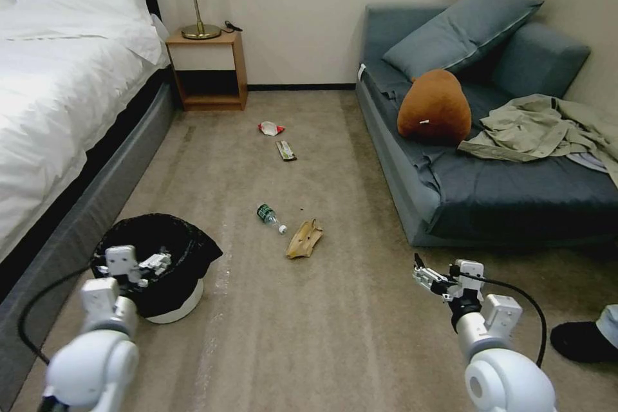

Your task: Pick up the trash bin, then pick up the garbage on the floor and place it into the trash bin.

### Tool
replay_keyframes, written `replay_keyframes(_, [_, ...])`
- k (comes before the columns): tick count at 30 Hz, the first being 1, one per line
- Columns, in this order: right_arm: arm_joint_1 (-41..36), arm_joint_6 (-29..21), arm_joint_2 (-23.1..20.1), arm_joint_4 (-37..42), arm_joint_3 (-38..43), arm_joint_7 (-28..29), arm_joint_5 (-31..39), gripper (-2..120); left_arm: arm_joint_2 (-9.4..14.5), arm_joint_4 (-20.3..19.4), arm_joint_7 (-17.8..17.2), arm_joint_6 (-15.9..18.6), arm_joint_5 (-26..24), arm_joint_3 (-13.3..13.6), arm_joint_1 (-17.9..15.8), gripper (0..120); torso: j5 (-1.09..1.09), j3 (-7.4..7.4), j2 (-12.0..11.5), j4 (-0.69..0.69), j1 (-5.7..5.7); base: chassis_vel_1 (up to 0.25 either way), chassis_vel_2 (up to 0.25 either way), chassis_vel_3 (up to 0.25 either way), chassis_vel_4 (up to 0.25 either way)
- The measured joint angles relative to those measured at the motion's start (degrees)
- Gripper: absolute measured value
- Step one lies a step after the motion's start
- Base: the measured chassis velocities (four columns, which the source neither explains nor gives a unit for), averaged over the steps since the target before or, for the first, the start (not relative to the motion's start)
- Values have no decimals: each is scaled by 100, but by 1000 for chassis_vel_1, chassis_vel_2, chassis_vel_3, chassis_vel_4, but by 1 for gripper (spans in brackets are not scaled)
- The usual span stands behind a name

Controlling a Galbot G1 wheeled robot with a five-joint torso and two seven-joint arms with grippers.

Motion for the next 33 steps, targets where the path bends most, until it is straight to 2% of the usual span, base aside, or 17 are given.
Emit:
replay_keyframes(1, [-1, -236, -53, 95, 30, 86, 176, 100, 131, -66, -95, 240, -157, -129, -31, 87, 1, 0, 0, 0, 0, 0, 0, 0, 0])
replay_keyframes(3, [-1, -236, -53, 95, 30, 86, 176, 100, 131, -66, -95, 240, -157, -129, -31, 87, 1, 0, 0, 0, 0, 0, 0, 0, 0])
replay_keyframes(4, [-3, -539, -123, 218, 69, 204, 401, 100, 221, -134, -189, 443, -256, -232, -59, 87, 3, 0, 0, 0, 0, 0, 0, 0, 0])
replay_keyframes(5, [-3, -539, -123, 218, 69, 204, 401, 100, 221, -134, -189, 443, -256, -232, -59, 87, 3, 0, 0, 0, 0, 0, 0, 0, 0])
replay_keyframes(7, [-8, -1024, -249, 413, 120, 379, 763, 100, 192, -168, -177, 487, -248, -240, -44, 86, -1, 0, 0, -1, 0, 0, 0, 0, 0])
replay_keyframes(9, [-15, -1102, -299, 435, 110, 403, 826, 100, 177, -168, -163, 475, -230, -249, -28, 85, 0, 0, 0, -1, 0, 0, 0, 0, 0])
replay_keyframes(23, [24, -1105, -301, 354, 77, 396, 802, 100, 198, 0, -83, 407, -204, -288, -75, 79, 0, 0, 0, 0, 0, 0, 0, 0, 0])
replay_keyframes(33, [8, -1079, -236, 281, 47, 340, 652, 100, 508, 738, -94, 440, -466, -377, -419, 81, 0, 0, 0, 0, 0, 0, 0, 0, 0])
